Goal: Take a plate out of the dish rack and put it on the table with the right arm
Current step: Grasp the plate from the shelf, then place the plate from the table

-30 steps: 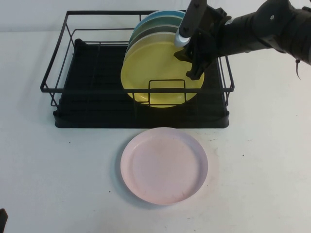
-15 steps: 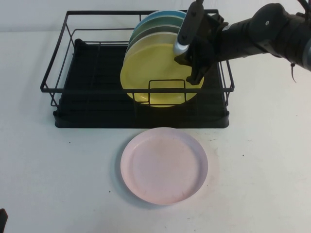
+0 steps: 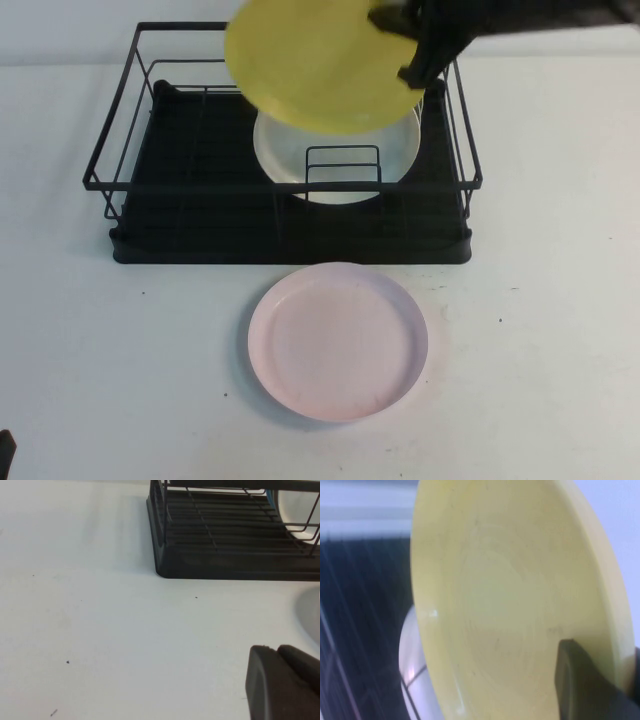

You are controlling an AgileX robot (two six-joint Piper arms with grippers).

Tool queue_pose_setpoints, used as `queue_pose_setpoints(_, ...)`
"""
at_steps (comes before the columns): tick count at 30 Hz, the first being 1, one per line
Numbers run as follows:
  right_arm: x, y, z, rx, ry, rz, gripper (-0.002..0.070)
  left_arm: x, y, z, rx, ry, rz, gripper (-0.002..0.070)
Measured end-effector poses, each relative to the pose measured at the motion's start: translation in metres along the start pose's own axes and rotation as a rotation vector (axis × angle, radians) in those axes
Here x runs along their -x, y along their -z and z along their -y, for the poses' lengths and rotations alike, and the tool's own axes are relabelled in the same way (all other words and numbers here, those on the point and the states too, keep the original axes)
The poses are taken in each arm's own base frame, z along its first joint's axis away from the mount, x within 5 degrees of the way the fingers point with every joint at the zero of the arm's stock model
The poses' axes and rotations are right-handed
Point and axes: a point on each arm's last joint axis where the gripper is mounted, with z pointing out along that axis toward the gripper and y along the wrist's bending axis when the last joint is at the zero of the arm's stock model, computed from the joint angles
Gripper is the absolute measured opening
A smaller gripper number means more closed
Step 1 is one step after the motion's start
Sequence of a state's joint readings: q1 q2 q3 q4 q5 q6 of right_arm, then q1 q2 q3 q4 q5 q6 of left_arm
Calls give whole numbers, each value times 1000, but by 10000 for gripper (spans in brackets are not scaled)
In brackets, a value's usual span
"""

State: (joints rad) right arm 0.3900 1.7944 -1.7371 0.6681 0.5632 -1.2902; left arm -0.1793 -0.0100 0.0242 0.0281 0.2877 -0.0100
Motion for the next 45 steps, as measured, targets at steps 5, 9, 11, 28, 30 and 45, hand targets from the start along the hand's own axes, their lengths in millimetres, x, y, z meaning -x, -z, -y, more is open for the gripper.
queue_pose_setpoints(5, 36, 62, 2, -29, -182, 23, 76, 0, 0, 0, 0, 0, 0, -4)
queue_pose_setpoints(9, 42, 95, -9, -18, -511, -77, 76, 0, 0, 0, 0, 0, 0, -4)
queue_pose_setpoints(11, 33, 102, -21, 1, -700, -161, 76, 0, 0, 0, 0, 0, 0, -4)
queue_pose_setpoints(28, -84, 45, -129, 171, -1313, -493, 75, 0, 0, 0, 0, 0, 0, -4)
queue_pose_setpoints(30, -87, 39, -132, 181, -1325, -503, 75, 0, 0, 0, 0, 0, 0, -4)
queue_pose_setpoints(45, -111, 4, -146, 202, -1368, -572, 75, 0, 0, 0, 0, 0, 0, -4)
